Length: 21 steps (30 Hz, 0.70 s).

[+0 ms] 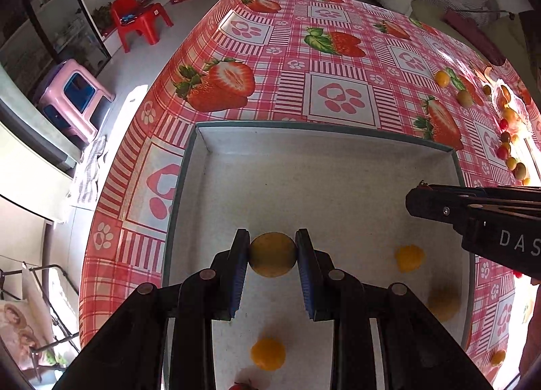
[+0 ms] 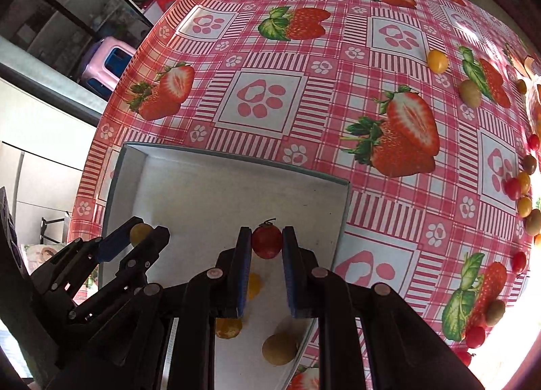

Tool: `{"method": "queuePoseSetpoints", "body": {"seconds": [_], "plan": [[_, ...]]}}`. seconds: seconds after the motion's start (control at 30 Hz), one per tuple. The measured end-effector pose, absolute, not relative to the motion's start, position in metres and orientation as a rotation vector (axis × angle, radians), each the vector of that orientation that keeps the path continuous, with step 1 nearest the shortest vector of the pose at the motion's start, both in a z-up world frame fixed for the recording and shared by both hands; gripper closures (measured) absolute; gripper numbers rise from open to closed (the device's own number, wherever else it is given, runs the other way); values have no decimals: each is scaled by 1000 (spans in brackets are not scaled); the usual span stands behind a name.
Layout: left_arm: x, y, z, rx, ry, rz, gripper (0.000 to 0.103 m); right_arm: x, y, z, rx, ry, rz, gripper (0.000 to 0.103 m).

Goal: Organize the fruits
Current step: 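Open the left gripper to drop the olive tomato while the right releases the red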

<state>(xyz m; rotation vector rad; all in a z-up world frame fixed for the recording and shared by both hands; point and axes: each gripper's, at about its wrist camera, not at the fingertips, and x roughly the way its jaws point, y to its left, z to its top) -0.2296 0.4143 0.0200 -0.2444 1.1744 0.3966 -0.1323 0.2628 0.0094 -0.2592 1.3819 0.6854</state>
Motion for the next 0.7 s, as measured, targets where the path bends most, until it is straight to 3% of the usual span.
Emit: {"method": "queuePoseSetpoints", "body": {"seconds": [0.6, 0.7], "plan": [[-229, 408, 16, -212, 1189, 394, 72, -133, 271, -7, -283, 1404, 685, 83], [-232, 408, 19, -196, 1169, 423, 22, -131, 269, -6, -277, 1410, 690, 82]]}}
